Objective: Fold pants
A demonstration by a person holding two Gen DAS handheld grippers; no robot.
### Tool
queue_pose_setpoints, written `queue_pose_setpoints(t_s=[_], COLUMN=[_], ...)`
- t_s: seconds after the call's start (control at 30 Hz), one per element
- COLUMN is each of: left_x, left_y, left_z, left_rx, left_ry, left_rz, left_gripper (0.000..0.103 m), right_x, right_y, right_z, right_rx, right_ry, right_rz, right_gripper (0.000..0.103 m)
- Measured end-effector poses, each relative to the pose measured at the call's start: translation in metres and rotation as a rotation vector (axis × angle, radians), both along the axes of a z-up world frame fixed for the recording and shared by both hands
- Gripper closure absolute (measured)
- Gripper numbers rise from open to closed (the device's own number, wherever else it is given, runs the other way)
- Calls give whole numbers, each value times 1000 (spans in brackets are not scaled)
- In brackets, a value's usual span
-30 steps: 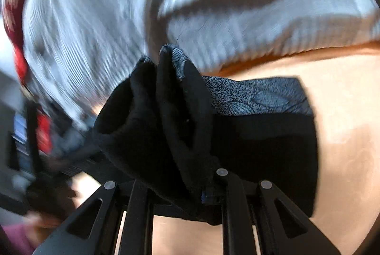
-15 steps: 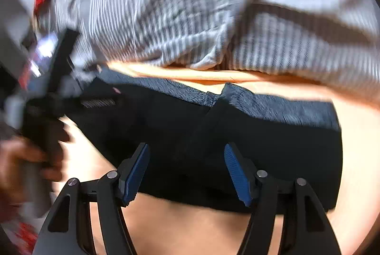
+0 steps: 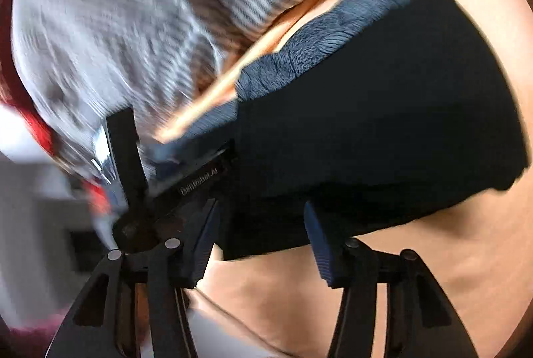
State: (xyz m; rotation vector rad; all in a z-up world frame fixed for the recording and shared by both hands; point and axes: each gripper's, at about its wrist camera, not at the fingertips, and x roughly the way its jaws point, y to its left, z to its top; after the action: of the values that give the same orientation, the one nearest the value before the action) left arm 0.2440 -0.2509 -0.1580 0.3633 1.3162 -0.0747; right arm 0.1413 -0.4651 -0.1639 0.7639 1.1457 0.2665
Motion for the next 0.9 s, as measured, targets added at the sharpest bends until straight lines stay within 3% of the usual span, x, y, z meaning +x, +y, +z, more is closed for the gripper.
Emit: queue_pose_setpoints(t_s=[0.17, 0.33, 0.5, 0.6, 0.9], left_x=[0, 1, 6, 11, 13], left_y=[5, 8, 22, 33, 51], left_z=[-14, -9, 7, 6, 3], left_rx=[10, -12, -61, -54, -52], left_ry=[25, 26, 13, 14, 16], left_rz=[-10, 10, 41, 71, 96], left_gripper=[0, 0, 0, 0, 0], right_x=[-5, -17, -41, -48, -14], right_y=[58, 93, 113, 115, 125], right_z=[34, 33, 41, 42, 15], right_rx=[-616, -942, -961, -1091, -1170], right_ry=[-224, -367, -472, -513, -509], right_rz=[279, 407, 599, 582, 628], right_gripper=[48, 48, 48, 48, 48])
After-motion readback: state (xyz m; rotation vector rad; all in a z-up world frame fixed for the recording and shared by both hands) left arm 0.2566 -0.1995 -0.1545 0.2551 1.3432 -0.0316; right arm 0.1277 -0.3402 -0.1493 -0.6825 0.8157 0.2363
